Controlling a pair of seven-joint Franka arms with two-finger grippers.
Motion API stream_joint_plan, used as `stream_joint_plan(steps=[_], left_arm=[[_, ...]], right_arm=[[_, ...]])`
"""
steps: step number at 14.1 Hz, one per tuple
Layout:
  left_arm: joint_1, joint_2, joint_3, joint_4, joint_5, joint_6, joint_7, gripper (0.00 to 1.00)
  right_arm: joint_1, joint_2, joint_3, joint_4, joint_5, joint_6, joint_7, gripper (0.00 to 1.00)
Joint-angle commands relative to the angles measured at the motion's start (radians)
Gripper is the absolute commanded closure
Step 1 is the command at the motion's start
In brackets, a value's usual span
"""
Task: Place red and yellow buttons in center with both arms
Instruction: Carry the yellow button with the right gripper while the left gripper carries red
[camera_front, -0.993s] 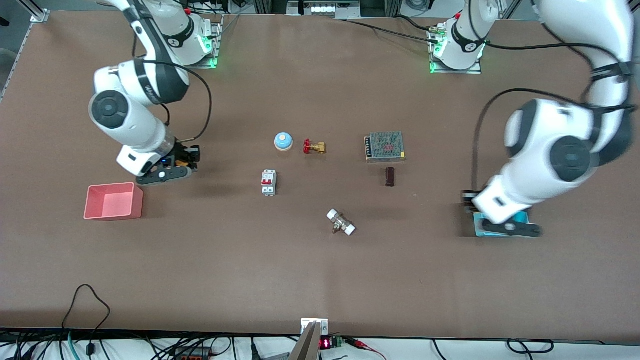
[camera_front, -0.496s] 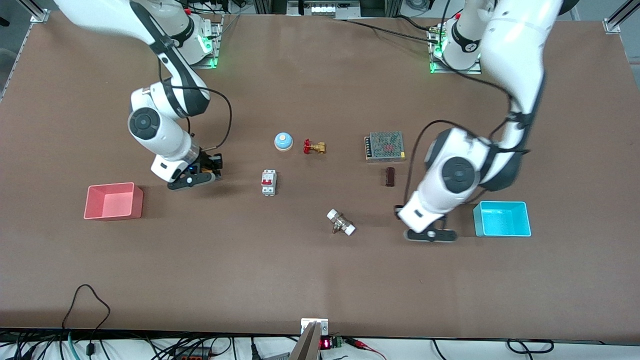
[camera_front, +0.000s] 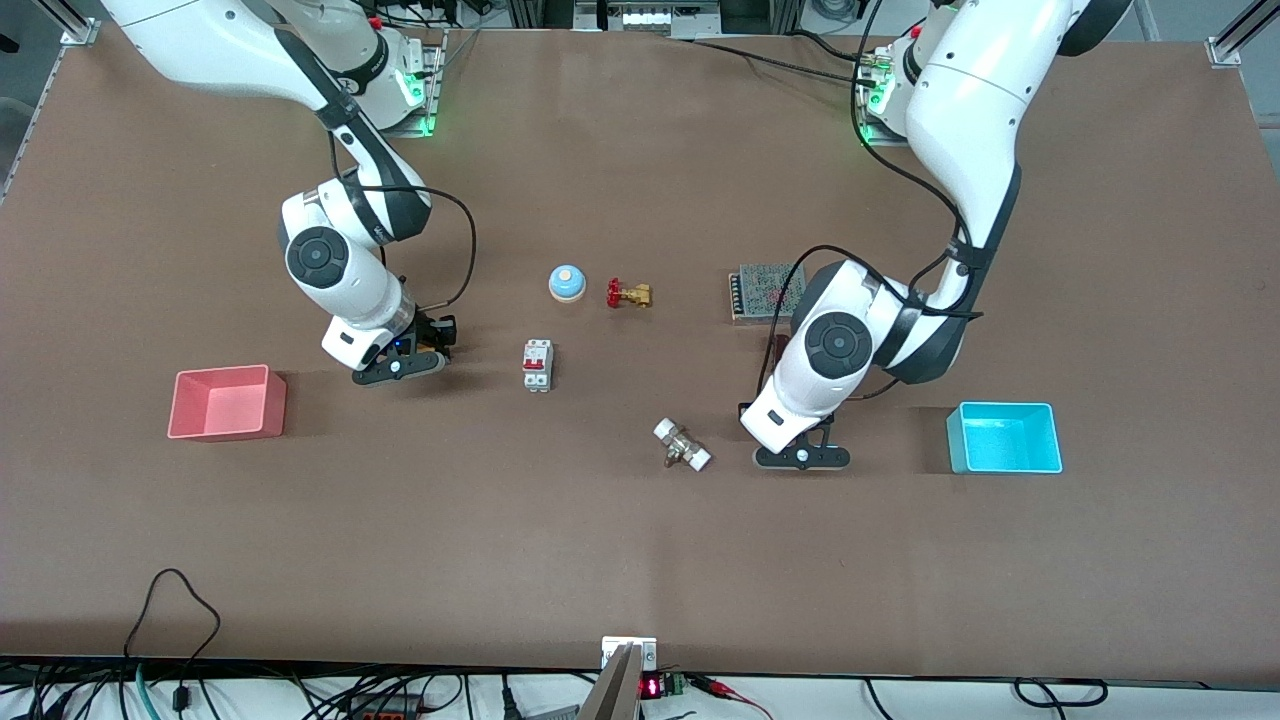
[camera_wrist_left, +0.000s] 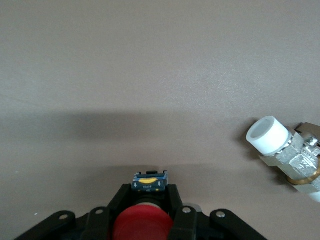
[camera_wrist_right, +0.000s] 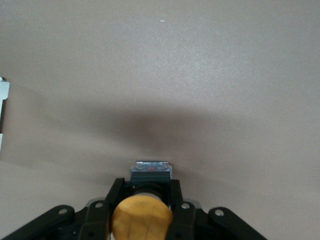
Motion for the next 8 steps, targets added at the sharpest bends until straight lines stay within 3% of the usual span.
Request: stream_joint_plan(steps=[1, 2, 3, 4, 5, 8], left_arm=[[-0.017, 0.016, 0.015, -0.015, 0.022, 0.045, -0.029, 0.67], [-0.015, 0.019, 0.014, -0.015, 0.021, 0.045, -0.031, 0.46], [-0.015, 0.019, 0.015, -0.013, 0.021, 0.047, -0.031, 0.05], [-0.014, 0.016, 0.014, -0.013, 0.021, 0.044, -0.031, 0.0], [-0.012, 0.01, 0.014, -0.015, 0.021, 0.038, -0.031, 0.0], [-0.012, -0.017, 0.012, -0.015, 0.022, 0.013, -0.028, 0.0]], right_arm=[[-0.001, 0.026, -0.004, 0.01, -0.029, 0.007, 0.025, 0.77], [-0.001, 0.027, -0.004, 0.015, -0.029, 0.007, 0.025, 0.71], [-0.001, 0.027, -0.006, 0.016, -0.029, 0.005, 0.027, 0.58], [-0.001, 0.027, -0.006, 0.017, -0.029, 0.005, 0.027, 0.37], [-0.001, 0.027, -0.006, 0.017, -0.029, 0.005, 0.028, 0.23], [-0.002, 0.027, -0.004, 0.029, -0.028, 0.001, 0.054, 0.03]])
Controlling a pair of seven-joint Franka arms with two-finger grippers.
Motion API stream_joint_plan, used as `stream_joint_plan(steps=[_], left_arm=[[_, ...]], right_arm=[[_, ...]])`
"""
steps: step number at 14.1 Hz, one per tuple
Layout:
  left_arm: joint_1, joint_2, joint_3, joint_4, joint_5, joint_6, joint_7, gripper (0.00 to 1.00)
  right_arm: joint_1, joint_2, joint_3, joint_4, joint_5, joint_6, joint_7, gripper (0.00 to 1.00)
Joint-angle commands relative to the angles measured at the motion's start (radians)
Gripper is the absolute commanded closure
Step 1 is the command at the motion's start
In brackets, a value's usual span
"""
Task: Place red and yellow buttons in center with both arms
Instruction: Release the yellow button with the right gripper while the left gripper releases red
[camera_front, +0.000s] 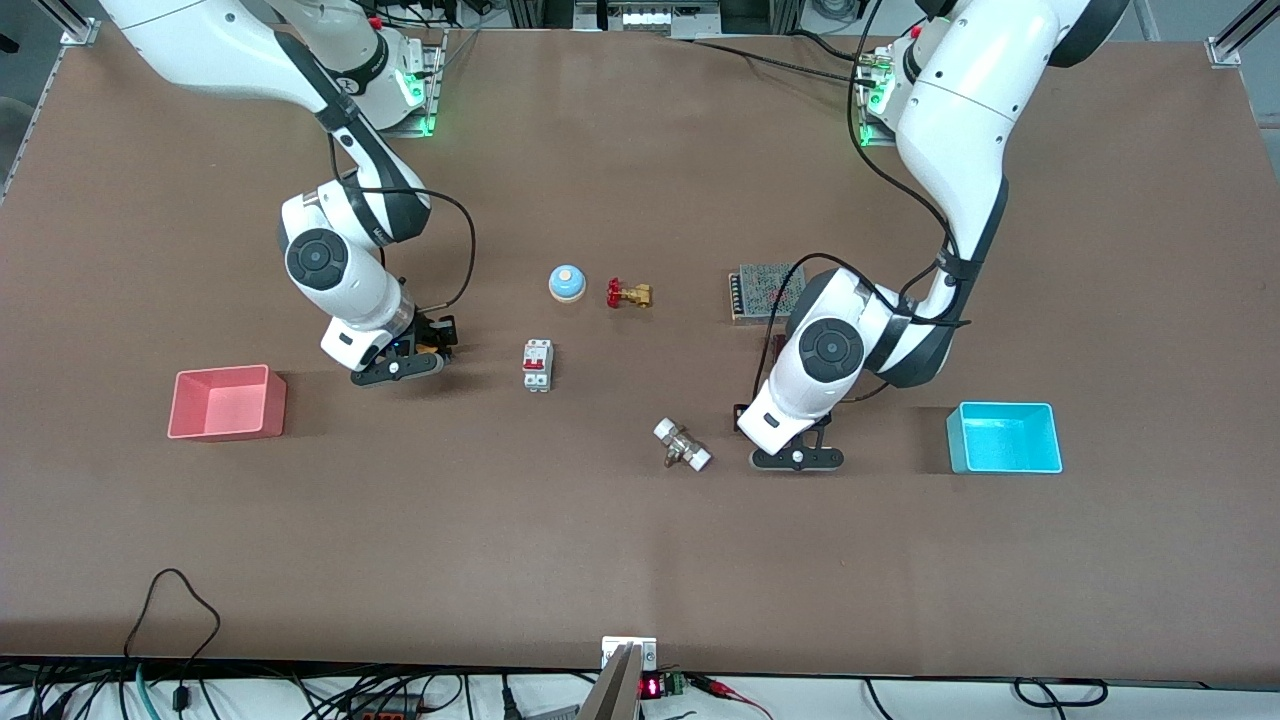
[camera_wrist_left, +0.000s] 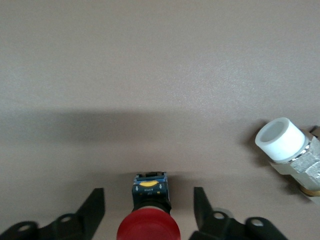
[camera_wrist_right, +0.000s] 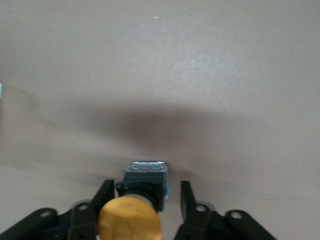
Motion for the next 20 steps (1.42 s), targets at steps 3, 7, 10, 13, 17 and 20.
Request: stream_joint_plan(steps=[3, 7, 10, 13, 17, 20], left_arm=[[0.001, -0.126, 0.012, 0.009, 0.021, -0.144, -0.007, 0.0], [0.038, -0.256, 0.012, 0.012, 0.01, -0.299, 0.011, 0.0], [0.07, -0.328, 0.014, 0.061, 0.009, -0.48, 0.118, 0.0], [0.107, -0.376, 0.014, 0.121, 0.009, -0.649, 0.154, 0.0], [0.168, -0.471, 0.015, 0.106, -0.004, -0.73, 0.272, 0.0], [0.216, -0.598, 0.017, -0.015, -0.011, -0.769, 0.309, 0.0]], right_arm=[[-0.002, 0.013, 0.003, 0.04, -0.021, -0.004, 0.04, 0.0], [-0.002, -0.013, 0.003, 0.115, -0.013, -0.116, 0.037, 0.0], [-0.007, -0.065, 0.004, 0.227, 0.005, -0.301, 0.036, 0.0], [-0.01, -0.126, -0.002, 0.361, 0.117, -0.476, 0.029, 0.0], [-0.016, -0.171, -0.086, 0.536, 0.135, -0.682, 0.028, 0.0], [-0.01, -0.238, -0.154, 0.568, 0.185, -0.737, 0.022, 0.0]])
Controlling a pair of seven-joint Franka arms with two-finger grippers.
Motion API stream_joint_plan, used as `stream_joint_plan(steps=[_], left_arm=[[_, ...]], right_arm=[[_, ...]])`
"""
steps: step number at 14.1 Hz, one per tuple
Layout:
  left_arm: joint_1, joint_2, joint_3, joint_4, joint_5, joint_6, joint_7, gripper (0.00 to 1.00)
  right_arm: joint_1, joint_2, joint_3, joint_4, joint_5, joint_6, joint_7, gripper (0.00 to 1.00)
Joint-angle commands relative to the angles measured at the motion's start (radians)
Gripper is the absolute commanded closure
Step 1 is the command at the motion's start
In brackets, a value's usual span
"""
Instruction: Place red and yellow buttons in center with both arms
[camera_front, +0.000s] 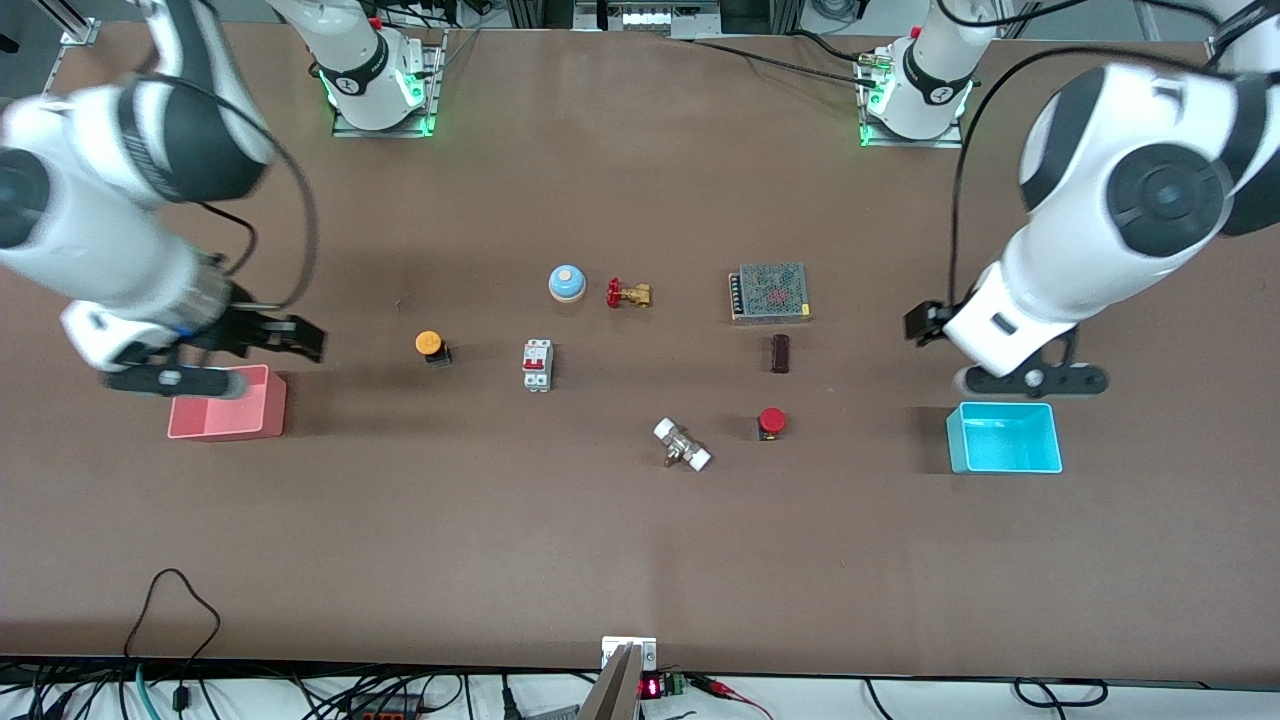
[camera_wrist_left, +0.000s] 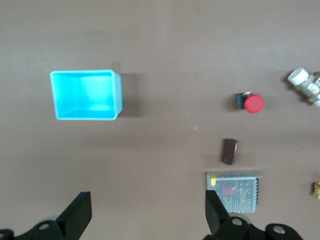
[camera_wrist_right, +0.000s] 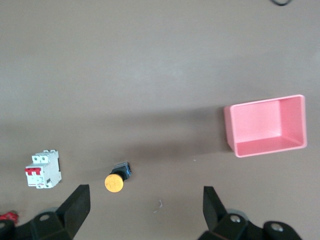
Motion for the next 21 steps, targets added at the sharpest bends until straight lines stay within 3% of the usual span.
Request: stream_joint_plan(steps=[1, 4, 6, 9, 11, 14, 21], left_arm=[[0.055, -0.148, 0.001, -0.137, -0.027, -0.003, 0.062, 0.0], [0.081, -0.185, 0.098, -0.172, -0.092, 0.002, 0.224, 0.0], [0.083, -0.236, 0.149, -0.232, -0.09, 0.101, 0.295, 0.0], [0.11, -0.305, 0.15, -0.33, -0.072, 0.183, 0.359, 0.0], [0.156, -0.305, 0.13, -0.33, -0.067, 0.175, 0.43, 0.0], [0.158, -0.306, 0.129, -0.33, -0.069, 0.169, 0.415, 0.0], [0.158, -0.311, 0.104, -0.327, -0.067, 0.157, 0.412, 0.0]], right_arm=[[0.01, -0.065, -0.026, 0.017, 0.016, -0.045, -0.001, 0.0], [0.013, -0.105, -0.028, 0.019, -0.001, -0.088, -0.031, 0.0], [0.013, -0.11, -0.043, 0.02, 0.005, -0.094, -0.071, 0.0], [0.018, -0.114, -0.043, 0.019, 0.003, -0.097, -0.07, 0.0], [0.03, -0.116, -0.048, 0.019, 0.002, -0.099, -0.067, 0.0], [0.05, -0.12, -0.074, 0.017, 0.0, -0.102, -0.07, 0.0], [0.047, -0.119, -0.072, 0.017, 0.0, -0.122, -0.07, 0.0]])
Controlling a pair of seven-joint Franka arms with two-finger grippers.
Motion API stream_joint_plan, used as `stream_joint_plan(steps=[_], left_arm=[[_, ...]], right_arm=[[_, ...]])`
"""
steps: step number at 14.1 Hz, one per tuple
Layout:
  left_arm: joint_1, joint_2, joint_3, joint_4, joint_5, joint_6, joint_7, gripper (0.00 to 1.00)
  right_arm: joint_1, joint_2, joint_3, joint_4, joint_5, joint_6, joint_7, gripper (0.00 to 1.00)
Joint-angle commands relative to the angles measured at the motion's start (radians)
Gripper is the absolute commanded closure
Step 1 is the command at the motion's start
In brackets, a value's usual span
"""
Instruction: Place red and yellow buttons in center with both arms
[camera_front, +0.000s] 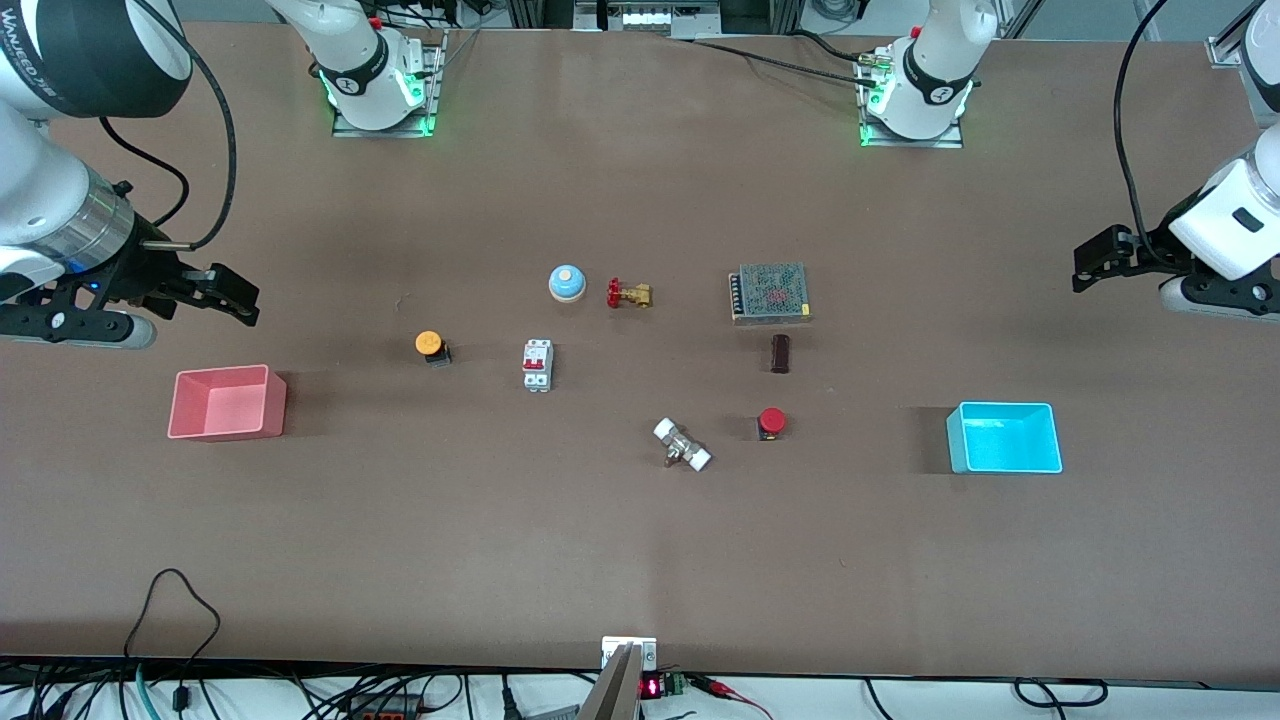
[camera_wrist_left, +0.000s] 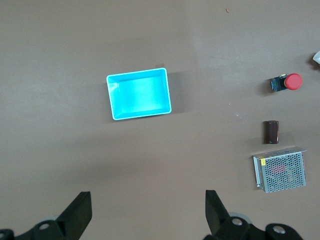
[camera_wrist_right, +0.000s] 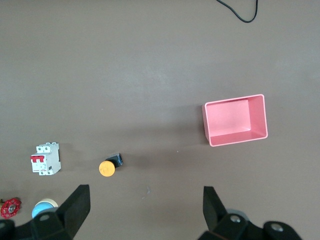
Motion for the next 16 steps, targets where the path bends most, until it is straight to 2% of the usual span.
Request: stream_joint_plan(steps=[1, 16], left_arm=[[0.013, -0.029, -0.03, -0.019, 0.002, -0.006, 0.013, 0.0], [0.027, -0.022, -0.039, -0.012, -0.001, -0.009, 0.017, 0.0]], right_arm=[[0.014, -0.017, -0.015, -0.006, -0.003, -0.023, -0.018, 0.0], [0.011, -0.014, -0.015, -0.009, -0.001, -0.023, -0.013, 0.0]])
